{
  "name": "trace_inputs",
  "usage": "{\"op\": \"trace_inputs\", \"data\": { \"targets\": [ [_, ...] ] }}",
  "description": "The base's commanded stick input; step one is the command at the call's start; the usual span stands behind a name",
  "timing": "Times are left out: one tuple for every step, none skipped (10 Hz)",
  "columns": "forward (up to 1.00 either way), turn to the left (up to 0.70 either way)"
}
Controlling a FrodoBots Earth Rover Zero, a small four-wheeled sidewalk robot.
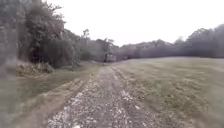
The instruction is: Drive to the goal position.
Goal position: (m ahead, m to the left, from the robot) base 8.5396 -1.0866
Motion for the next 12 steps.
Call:
{"op": "trace_inputs", "data": {
  "targets": [
    [0.45,0.00],
    [0.45,0.00],
    [0.45,0.00],
    [0.45,0.00],
    [0.45,0.00],
    [0.45,0.00],
    [0.45,0.00],
    [0.45,0.00],
    [0.45,0.00],
    [0.45,0.00],
    [0.45,0.00],
    [0.45,0.00]
  ]
}}
